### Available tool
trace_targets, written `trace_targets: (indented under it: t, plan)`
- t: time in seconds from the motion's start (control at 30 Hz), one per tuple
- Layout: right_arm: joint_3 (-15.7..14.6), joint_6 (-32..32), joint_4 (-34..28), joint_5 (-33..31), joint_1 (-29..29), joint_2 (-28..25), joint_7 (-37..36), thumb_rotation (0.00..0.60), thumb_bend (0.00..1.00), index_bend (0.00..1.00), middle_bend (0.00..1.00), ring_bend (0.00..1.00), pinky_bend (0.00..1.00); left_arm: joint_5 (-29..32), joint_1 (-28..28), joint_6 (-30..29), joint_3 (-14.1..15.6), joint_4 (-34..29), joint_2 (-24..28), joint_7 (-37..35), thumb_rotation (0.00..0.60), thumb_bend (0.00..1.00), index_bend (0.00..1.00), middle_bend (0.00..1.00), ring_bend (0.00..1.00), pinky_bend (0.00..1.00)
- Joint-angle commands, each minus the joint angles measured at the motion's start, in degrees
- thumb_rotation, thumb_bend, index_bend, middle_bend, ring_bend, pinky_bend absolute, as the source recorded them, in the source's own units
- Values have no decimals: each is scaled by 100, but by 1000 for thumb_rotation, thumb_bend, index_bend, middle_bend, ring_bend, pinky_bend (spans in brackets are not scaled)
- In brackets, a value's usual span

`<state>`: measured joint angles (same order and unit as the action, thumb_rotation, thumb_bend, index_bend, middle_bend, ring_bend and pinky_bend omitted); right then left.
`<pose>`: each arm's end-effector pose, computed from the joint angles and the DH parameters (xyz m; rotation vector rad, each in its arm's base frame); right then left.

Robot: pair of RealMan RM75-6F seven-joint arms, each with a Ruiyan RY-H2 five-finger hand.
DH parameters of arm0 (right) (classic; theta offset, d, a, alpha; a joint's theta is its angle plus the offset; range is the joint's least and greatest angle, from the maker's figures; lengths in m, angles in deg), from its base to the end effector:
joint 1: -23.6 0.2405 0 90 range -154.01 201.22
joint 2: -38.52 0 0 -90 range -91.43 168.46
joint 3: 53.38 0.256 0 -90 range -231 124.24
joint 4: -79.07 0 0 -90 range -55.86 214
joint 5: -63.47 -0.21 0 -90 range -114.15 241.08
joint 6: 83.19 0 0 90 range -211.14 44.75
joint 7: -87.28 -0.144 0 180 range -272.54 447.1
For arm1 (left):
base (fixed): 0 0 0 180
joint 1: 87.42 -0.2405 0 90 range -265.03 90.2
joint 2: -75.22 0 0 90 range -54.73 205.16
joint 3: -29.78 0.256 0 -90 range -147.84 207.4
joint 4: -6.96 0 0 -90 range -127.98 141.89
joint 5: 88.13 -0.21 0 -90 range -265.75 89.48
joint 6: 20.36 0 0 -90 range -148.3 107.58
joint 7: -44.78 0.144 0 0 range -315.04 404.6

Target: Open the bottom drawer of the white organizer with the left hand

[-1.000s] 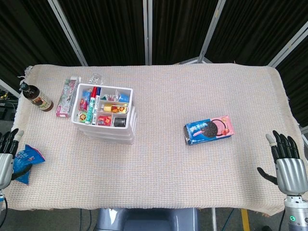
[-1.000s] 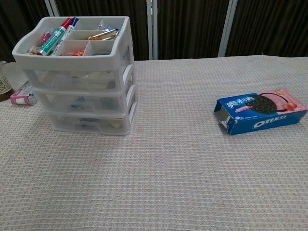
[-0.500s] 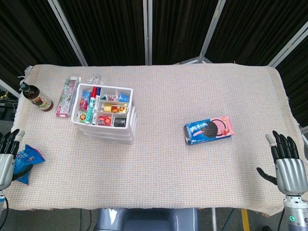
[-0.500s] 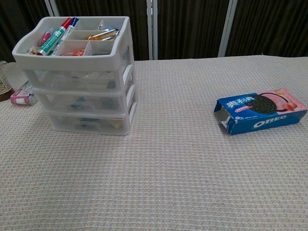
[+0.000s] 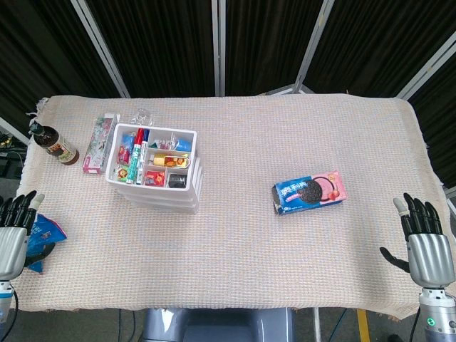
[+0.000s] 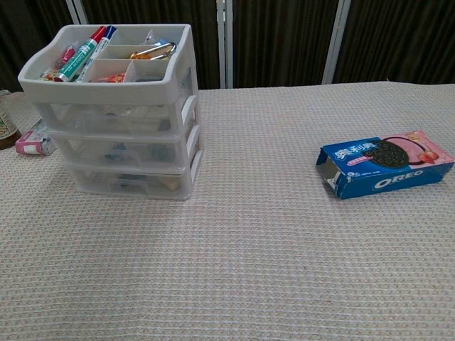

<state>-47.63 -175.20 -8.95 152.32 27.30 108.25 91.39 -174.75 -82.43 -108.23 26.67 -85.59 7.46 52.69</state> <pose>-0.3039 -0.1837 0.1551 1.3221 -0.7353 0.9798 -0.2997 0.1819 0.1450 -1.3881 -0.8068 -0.8918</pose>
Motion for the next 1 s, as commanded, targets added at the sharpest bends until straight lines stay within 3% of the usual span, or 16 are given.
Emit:
trace_targets:
  t: [0.03, 0.1, 0.27, 0.67, 1.0]
  plan:
    - [3, -10, -14, 14, 1, -3, -14, 600, 20, 0, 0, 0, 0, -162, 14, -228, -87, 80, -157, -150, 600, 354, 0, 354, 441, 368]
    - [-4, -15, -15, 31, 1, 3, -3, 600, 20, 0, 0, 0, 0, -273, 40, -309, -109, 103, -292, -408, 600, 444, 0, 555, 613, 469]
    - [-32, 8, -39, 49, -1, 9, 6, 600, 20, 0, 0, 0, 0, -395, 210, 63, 43, -107, -445, -1288, 600, 506, 0, 715, 755, 553]
    - [-25, -3, -98, 35, -23, -70, -131, 600, 20, 0, 0, 0, 0, -61, 798, 1707, 398, -663, -693, -2061, 600, 519, 0, 752, 789, 579]
    - [-22, -15, -146, 39, -38, -128, -222, 600, 20, 0, 0, 0, 0, 701, 1249, 2749, 204, -697, -849, -2694, 600, 520, 0, 752, 789, 579]
